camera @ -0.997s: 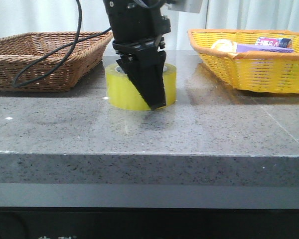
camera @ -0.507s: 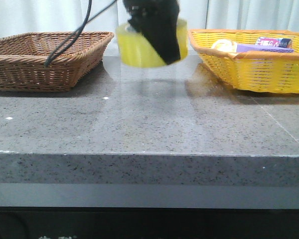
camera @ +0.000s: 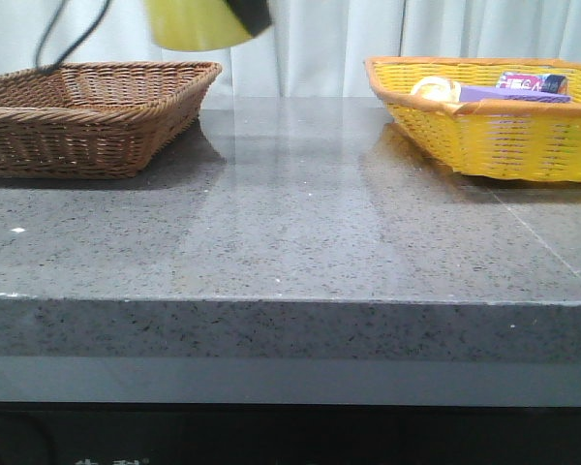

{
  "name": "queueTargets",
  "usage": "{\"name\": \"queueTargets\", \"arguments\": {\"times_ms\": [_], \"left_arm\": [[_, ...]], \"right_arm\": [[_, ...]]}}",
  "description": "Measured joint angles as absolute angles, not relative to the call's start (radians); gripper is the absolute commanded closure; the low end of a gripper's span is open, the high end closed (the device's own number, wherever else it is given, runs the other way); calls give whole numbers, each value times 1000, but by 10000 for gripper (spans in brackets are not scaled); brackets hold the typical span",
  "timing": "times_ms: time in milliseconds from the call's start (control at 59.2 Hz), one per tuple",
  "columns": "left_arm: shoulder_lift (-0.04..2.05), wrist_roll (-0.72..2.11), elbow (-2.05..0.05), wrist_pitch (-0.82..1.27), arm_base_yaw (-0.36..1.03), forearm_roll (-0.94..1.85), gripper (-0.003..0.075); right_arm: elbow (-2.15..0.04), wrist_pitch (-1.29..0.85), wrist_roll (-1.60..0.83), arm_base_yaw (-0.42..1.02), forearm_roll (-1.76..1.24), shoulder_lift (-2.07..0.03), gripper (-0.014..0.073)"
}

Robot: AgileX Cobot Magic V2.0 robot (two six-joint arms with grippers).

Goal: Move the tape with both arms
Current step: 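Lift the tape roll with the left gripper toward the brown basket, then lower the tape roll into the brown basket and open the left gripper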

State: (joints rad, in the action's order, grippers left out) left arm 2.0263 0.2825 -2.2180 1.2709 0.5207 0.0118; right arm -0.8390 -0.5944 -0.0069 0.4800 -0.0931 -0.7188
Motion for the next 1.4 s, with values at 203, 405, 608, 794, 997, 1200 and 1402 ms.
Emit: {"name": "queueTargets", "arguments": {"times_ms": [203, 405, 608, 794, 997, 1200, 1402], "left_arm": [[2026, 248, -2218, 1274, 407, 10, 603], [2031, 228, -2218, 1274, 328, 0, 603], [2088, 226, -2218, 1274, 299, 0, 600], [2162, 226, -2218, 1273, 297, -5, 426], [2180, 226, -2218, 1261, 297, -9, 258], [2178, 217, -2218, 1258, 297, -9, 258], [2145, 179, -2219, 1258, 297, -9, 258]], "right_arm": [[-839, -594, -7, 480, -93, -719, 181], [-839, -594, -7, 480, -93, -719, 181], [-839, -594, -7, 480, -93, -719, 181], [-839, -594, -7, 480, -93, -719, 181], [-839, -594, -7, 480, -93, -719, 181], [-839, -594, -7, 480, -93, -719, 181], [-839, -594, -7, 480, -93, -719, 181]]}}
